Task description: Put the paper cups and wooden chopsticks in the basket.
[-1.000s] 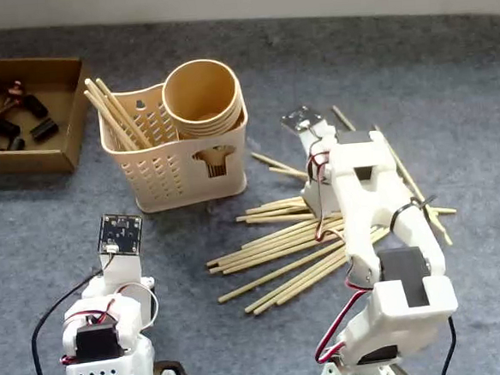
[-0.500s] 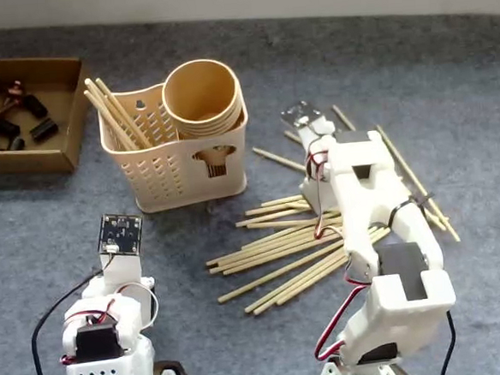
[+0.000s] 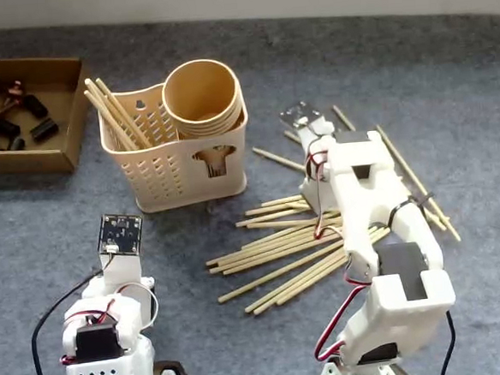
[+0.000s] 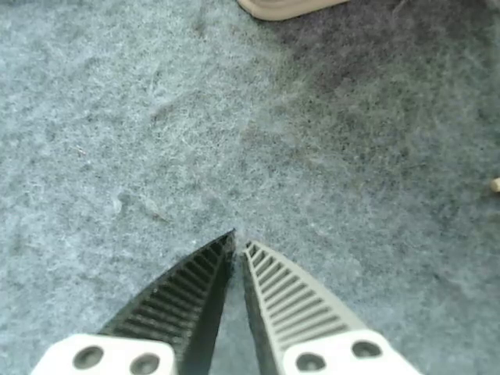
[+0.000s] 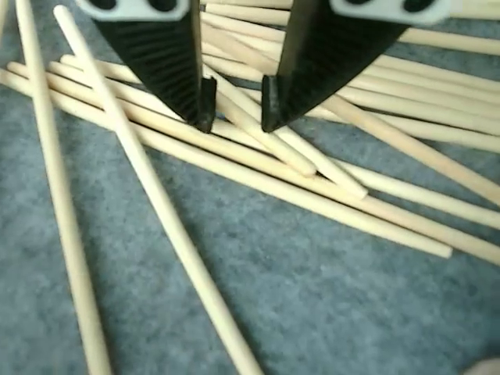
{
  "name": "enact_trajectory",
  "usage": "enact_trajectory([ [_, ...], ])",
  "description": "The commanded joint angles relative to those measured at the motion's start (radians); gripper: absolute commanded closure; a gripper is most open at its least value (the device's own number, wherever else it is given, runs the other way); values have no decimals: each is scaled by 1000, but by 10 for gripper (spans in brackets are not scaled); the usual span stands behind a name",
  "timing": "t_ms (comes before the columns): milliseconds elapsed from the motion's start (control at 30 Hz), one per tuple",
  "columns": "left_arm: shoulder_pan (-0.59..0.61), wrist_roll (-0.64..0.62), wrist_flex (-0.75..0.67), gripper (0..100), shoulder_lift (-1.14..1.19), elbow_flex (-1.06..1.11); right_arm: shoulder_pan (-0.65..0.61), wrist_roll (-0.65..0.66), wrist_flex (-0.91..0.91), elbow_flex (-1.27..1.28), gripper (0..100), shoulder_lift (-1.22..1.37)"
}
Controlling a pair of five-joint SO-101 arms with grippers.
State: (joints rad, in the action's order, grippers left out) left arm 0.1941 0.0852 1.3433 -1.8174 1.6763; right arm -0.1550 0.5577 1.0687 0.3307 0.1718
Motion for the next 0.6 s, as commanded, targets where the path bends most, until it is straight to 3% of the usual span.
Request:
enact_trajectory([
  [0, 8, 5, 3, 993, -4, 21, -5, 31, 39, -8, 848, -5],
  [233, 8, 5, 3, 993, -4, 21, -7, 32, 39, -7, 877, -1],
  [367, 8, 5, 3, 993, -4, 21, -10, 35, 39, -5, 942, -1],
  [567, 8, 5, 3, 993, -4, 21, -7, 120, 47, -5, 985, -5],
])
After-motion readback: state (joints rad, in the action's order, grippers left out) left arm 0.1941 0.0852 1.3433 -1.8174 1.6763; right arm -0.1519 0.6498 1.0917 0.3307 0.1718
